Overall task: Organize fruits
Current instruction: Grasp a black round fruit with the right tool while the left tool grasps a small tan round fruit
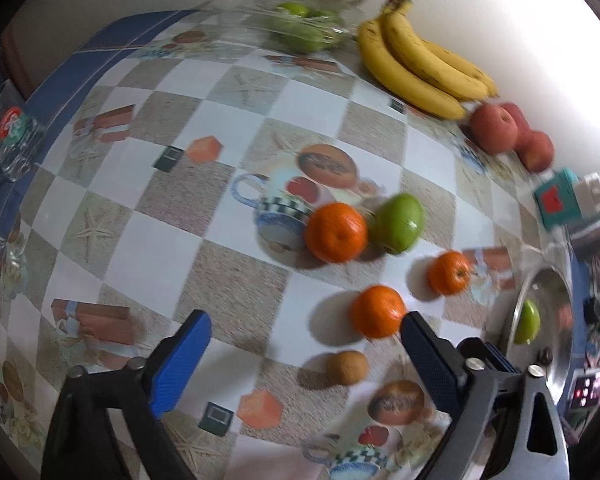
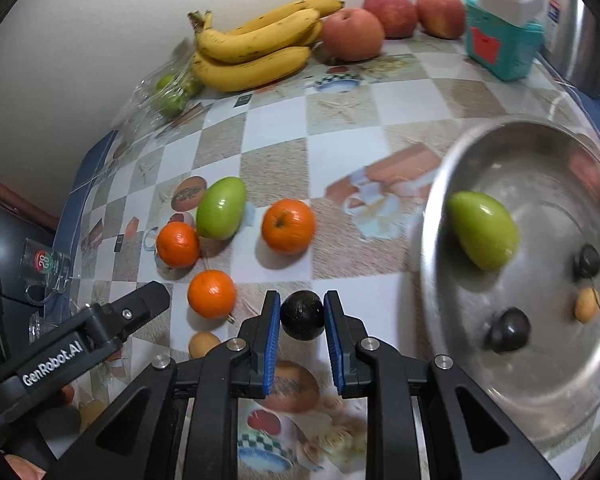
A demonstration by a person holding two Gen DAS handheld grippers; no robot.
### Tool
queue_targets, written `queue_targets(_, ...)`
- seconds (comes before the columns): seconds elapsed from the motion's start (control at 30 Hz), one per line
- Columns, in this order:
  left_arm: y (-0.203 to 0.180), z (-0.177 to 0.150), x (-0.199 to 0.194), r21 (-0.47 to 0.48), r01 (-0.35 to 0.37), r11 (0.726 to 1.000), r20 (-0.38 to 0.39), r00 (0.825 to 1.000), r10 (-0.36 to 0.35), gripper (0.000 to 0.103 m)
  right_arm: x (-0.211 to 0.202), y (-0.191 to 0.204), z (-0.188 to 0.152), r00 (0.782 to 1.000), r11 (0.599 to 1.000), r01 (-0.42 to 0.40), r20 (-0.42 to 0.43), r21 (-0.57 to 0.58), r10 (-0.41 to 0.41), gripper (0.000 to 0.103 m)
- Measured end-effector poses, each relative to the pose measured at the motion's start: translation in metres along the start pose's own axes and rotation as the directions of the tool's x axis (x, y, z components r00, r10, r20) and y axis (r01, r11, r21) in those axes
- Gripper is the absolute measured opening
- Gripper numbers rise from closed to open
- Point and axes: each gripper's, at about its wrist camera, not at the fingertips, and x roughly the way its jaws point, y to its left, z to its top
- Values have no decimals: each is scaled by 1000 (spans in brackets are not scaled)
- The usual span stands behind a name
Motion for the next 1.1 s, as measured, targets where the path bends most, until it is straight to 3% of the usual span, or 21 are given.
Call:
queue_targets(0.27,-19,-14,14,77,31,997,-69,997,-26,82,-23,-19,-13,1000,998,1,29,60,-3,23)
queue_targets(0.33,-22,-17,18,87,36,996,-86,996,-29,71,-26,-22,-16,1000,998,2,31,71,-5,23)
queue_targets(0.5,-28,-22,28,105,25,994,-116,993,-13,55,-32,-28,-20,999,996,-5,39,86,1,23)
queue_targets(0.67,-31,-23,34,107,11,994,-130,992,2,48,-34,-28,-17,999,996,-19,43,83,16,23)
queue_targets(0.83,-33,-22,35,101,9,995,-126,992,4,35,-34,-27,-16,999,996,-29,40,79,26,23)
queue_targets(1.1,-31,-21,30,111,14,994,-114,994,-2,29,-39,-26,-14,998,997,-39,50,73,35,23)
